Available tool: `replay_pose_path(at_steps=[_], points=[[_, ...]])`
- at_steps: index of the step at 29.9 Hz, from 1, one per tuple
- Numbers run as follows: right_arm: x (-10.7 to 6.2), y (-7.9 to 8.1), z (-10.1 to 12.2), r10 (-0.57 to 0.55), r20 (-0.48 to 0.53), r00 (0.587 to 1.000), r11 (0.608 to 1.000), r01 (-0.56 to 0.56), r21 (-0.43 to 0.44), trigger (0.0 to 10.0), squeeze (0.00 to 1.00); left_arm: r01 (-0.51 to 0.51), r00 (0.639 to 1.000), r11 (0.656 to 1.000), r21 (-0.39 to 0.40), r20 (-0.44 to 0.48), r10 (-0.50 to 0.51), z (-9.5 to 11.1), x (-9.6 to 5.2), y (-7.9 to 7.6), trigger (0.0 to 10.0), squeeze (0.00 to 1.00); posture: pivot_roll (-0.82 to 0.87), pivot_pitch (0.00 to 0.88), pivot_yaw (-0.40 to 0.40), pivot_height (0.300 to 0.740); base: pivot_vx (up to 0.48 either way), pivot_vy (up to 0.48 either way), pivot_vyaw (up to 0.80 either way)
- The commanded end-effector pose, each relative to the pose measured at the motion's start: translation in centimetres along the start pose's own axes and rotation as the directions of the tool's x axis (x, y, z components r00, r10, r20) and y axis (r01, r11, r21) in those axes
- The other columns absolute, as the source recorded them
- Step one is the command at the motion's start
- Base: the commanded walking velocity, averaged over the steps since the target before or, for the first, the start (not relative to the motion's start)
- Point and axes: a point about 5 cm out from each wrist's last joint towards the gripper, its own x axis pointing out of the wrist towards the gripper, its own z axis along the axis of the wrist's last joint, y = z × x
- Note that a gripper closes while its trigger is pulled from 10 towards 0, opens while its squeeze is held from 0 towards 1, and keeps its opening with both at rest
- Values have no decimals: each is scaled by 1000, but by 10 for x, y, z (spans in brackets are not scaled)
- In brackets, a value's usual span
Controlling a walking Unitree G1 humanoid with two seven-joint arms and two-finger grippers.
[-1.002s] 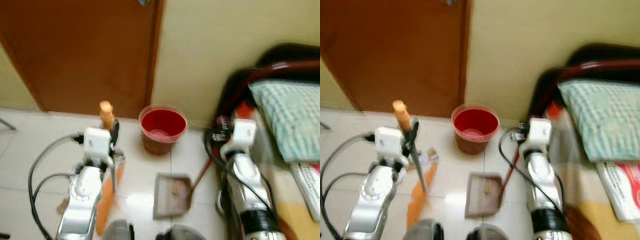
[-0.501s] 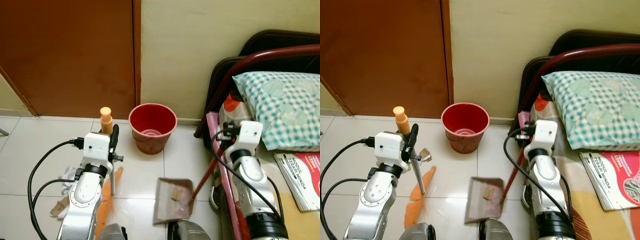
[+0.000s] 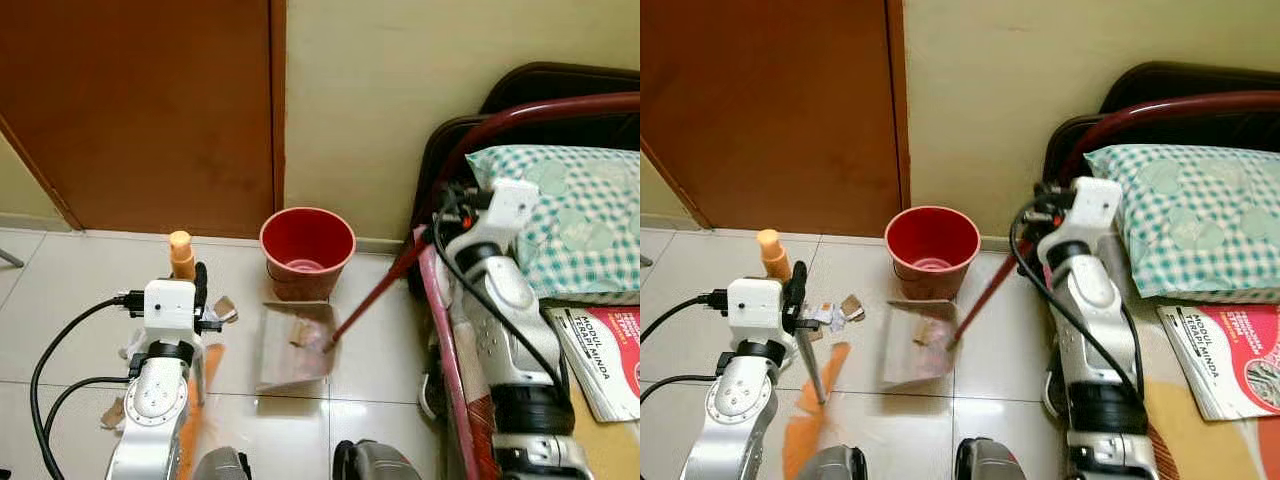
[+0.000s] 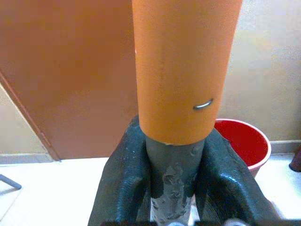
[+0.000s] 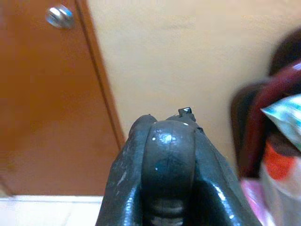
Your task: Sweep floor
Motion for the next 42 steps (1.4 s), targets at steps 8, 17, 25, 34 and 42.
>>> replay_pose_path(at_steps=[8, 17, 25, 34, 42], points=[[16, 25, 51, 158, 107, 982, 983, -166, 77, 10000, 0, -6, 1000, 1000, -11, -21, 5, -5, 0, -5, 10000, 0, 25, 72, -72, 740, 0, 0, 0], [37, 43, 118, 199, 355, 913, 979, -198, -42, 10000, 0, 37, 999, 999, -40, -9, -37, -3, 3, -15, 10000, 0, 18, 71, -73, 740, 0, 0, 0], [53, 75, 160, 315, 499, 808, 941, -195, -278, 10000, 0, 54, 999, 997, -53, 5, -54, 1, 6, -20, 10000, 0, 24, 70, -72, 740, 0, 0, 0], [55, 117, 136, 531, 467, 707, 775, -182, -606, 10000, 0, 68, 998, 996, -64, 8, -68, 2, 6, -23, 10000, 0, 45, 74, -78, 740, 0, 0, 0], [44, 129, 85, 639, 356, 681, 662, -253, -705, 10000, 0, 70, 998, 995, -65, 8, -70, 2, 5, -24, 10000, 0, 53, 78, -77, 740, 0, 0, 0]])
